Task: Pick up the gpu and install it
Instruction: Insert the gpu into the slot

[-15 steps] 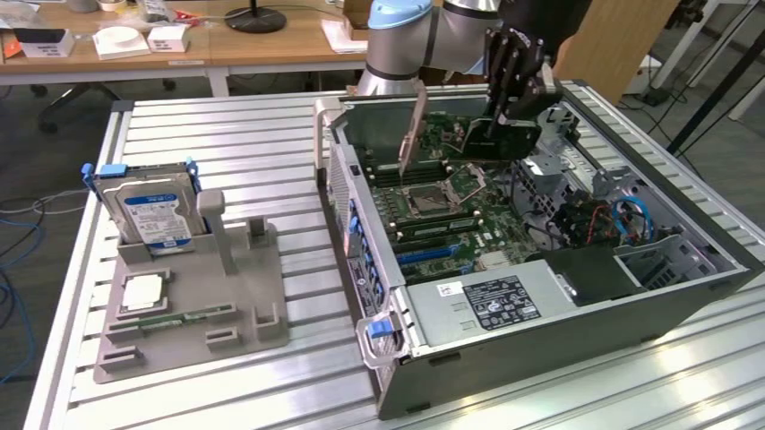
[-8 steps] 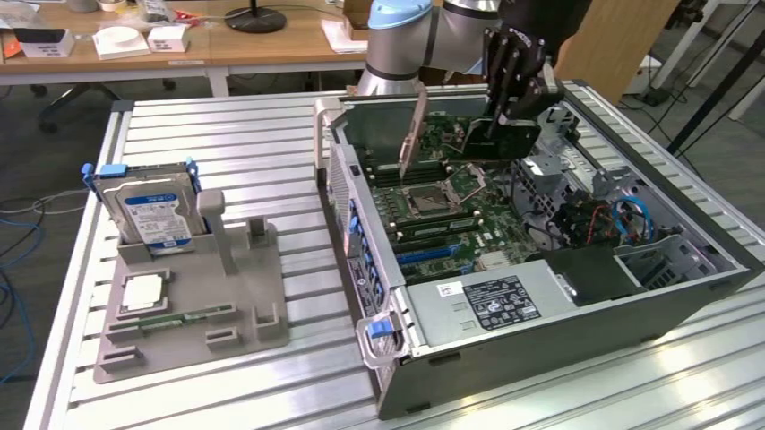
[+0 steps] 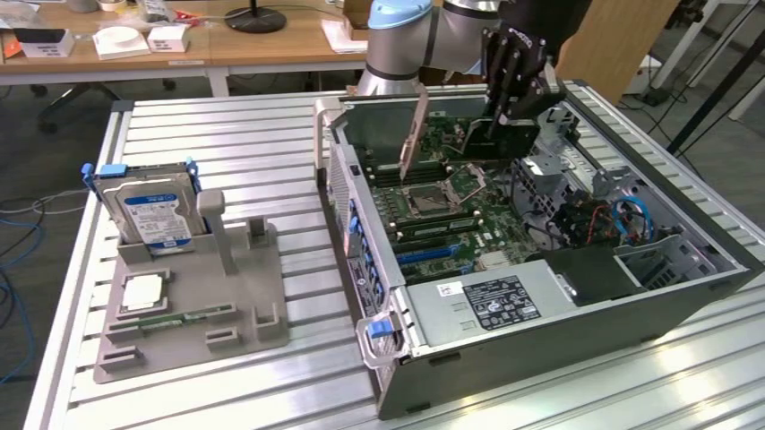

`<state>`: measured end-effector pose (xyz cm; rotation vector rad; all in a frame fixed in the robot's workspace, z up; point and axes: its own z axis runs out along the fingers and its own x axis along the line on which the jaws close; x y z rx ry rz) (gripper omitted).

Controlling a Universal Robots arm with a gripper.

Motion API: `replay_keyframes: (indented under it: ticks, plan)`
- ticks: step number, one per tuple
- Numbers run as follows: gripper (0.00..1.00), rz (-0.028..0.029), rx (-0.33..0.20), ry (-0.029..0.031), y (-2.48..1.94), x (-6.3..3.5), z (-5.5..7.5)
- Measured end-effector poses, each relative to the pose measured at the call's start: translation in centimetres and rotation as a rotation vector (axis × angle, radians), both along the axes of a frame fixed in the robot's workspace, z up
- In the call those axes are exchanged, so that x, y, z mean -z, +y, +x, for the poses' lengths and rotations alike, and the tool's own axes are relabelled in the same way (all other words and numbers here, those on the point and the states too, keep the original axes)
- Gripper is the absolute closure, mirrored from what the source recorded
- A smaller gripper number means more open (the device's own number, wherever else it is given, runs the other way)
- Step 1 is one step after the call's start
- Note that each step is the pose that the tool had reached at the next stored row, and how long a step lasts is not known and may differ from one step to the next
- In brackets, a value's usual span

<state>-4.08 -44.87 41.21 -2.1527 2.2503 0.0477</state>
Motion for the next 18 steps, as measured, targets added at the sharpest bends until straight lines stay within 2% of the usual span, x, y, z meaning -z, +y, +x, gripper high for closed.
replay_keyframes:
  ticks: [11,18]
  plan:
    - [0.74,0.0000,-0.037,0.0000,0.00,0.00,0.00]
    - [0.74,0.0000,-0.042,0.0000,0.00,0.00,0.00]
